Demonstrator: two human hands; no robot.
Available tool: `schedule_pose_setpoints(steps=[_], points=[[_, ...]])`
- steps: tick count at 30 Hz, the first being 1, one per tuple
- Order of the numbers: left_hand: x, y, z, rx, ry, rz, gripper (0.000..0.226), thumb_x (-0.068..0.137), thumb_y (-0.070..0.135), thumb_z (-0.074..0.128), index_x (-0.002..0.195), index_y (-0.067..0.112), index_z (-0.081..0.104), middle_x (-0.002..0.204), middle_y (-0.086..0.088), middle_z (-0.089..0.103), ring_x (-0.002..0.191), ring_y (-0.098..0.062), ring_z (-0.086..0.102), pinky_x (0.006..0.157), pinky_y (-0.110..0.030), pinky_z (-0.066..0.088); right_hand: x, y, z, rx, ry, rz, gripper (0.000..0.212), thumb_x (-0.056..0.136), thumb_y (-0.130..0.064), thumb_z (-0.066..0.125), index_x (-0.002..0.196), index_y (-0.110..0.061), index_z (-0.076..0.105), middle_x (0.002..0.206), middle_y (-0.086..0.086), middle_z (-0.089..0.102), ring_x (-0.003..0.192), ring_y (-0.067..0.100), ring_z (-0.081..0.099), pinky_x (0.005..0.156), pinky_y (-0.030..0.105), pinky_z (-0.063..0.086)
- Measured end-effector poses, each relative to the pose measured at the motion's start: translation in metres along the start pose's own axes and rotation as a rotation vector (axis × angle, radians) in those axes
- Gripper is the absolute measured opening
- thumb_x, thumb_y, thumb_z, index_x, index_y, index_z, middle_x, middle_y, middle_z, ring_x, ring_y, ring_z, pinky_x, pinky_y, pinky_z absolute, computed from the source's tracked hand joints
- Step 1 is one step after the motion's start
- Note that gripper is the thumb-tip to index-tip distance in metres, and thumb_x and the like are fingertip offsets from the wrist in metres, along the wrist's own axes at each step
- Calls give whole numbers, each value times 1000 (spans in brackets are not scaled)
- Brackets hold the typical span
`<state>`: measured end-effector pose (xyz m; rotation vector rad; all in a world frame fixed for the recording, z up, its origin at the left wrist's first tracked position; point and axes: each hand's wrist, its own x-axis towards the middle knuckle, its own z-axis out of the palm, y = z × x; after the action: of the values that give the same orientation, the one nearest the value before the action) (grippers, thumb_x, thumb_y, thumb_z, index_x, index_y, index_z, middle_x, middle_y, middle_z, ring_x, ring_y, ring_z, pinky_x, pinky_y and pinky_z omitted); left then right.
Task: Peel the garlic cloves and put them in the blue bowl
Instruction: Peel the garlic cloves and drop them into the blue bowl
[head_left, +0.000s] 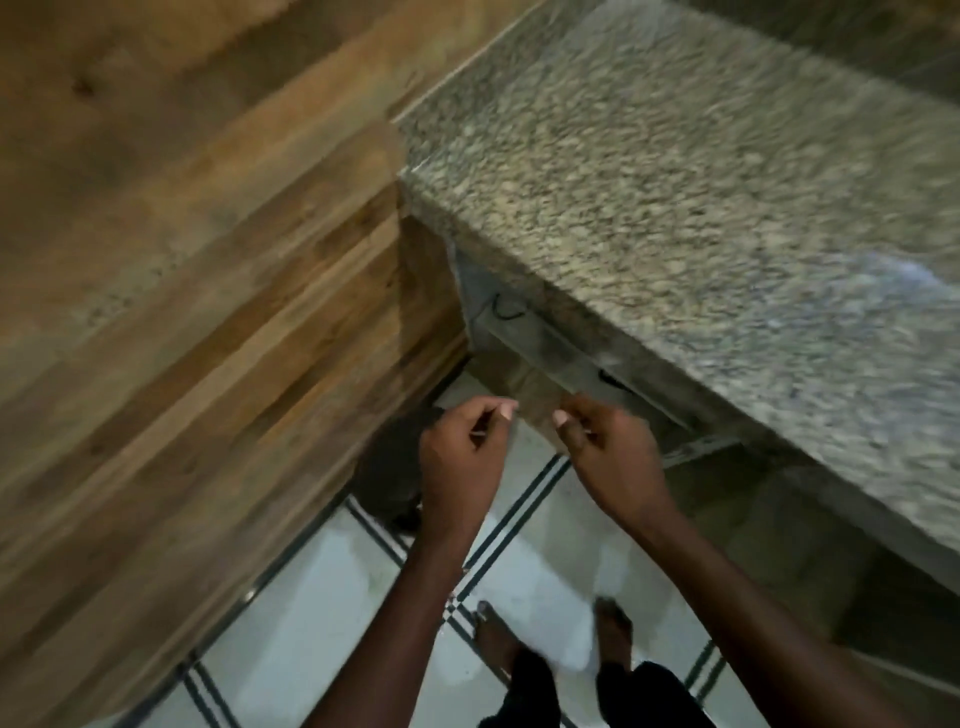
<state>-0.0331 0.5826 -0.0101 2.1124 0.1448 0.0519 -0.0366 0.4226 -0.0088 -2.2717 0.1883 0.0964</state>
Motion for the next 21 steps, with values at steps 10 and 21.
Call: schedule_pose_setpoints(steps=[10,21], points=[[-102,181,192,-169,-392,193,15,98,23,63,96,23,78,87,11,75,83,-4,70,76,-37,59,-106,143,-252,53,421,158,17,96,-33,55,91,-27,70,85,-13,73,79,0,67,69,39,56],[-190,305,418,-149,-604,246,12,98,20,66,99,21,78,90,11,74,83,-4,69,73,-26,57,-169,325,-426,28,541,337,14,98,-23,60,90,-23,72,83,-11,72,77,6,67,68,33,54]])
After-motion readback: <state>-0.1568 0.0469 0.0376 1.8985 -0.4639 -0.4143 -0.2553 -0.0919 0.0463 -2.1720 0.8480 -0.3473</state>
